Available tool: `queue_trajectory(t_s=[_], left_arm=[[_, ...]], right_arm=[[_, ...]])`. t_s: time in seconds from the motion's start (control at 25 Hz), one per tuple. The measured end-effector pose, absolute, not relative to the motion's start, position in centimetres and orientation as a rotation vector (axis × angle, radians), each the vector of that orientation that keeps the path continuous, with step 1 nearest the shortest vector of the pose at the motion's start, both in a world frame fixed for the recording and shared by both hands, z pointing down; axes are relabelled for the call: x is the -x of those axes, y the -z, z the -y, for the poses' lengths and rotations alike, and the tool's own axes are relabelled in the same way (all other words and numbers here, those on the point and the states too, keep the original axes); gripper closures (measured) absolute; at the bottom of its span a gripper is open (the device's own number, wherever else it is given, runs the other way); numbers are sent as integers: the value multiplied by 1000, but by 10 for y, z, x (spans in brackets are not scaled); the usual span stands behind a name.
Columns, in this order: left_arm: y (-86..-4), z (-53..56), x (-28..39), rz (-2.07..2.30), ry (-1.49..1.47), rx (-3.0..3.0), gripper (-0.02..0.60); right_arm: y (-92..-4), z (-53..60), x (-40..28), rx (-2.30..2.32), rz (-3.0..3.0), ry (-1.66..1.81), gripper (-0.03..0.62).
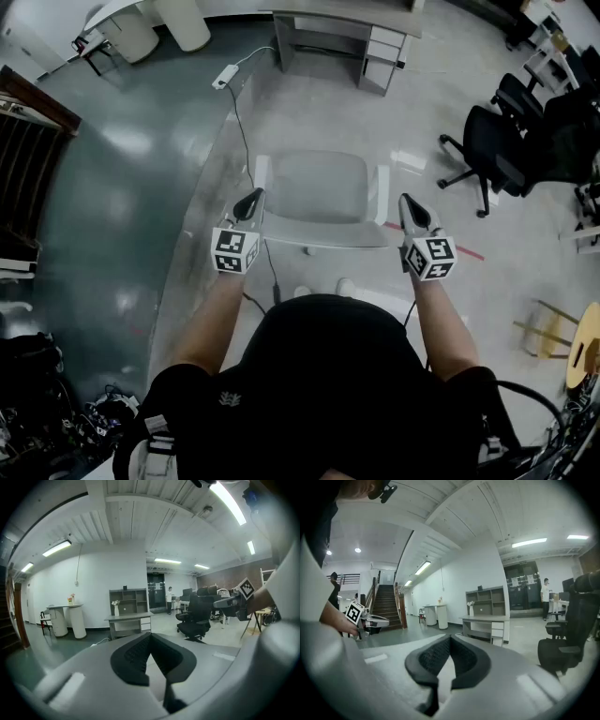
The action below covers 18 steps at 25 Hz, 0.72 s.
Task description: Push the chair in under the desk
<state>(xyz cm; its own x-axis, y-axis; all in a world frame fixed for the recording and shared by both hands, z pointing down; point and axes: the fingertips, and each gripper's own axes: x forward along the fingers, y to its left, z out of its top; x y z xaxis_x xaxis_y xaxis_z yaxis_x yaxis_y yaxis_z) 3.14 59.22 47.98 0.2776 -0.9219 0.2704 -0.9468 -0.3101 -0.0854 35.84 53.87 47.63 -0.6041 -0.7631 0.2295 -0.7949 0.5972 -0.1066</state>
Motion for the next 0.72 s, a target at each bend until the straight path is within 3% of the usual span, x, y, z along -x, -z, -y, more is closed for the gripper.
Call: queue_trajectory(t_s=[0.36, 0.56, 0.64, 0.72], left_arm=[[-495, -606, -34, 1708, -504, -2494, 575], [-550, -625, -42, 1520, -925, -2592, 561], [-571, -636, -48, 1403, -1012, -2619, 518], [-592, -647, -57, 1261, -1083, -2649, 416]], right_arm=[[-487, -554, -354, -1257, 2630, -282, 592], [-538, -594, -319, -802, 2607, -213, 589], [-564, -613, -308, -648, 2557, -191, 509], [-589, -629, -300, -539, 2493, -181, 391]])
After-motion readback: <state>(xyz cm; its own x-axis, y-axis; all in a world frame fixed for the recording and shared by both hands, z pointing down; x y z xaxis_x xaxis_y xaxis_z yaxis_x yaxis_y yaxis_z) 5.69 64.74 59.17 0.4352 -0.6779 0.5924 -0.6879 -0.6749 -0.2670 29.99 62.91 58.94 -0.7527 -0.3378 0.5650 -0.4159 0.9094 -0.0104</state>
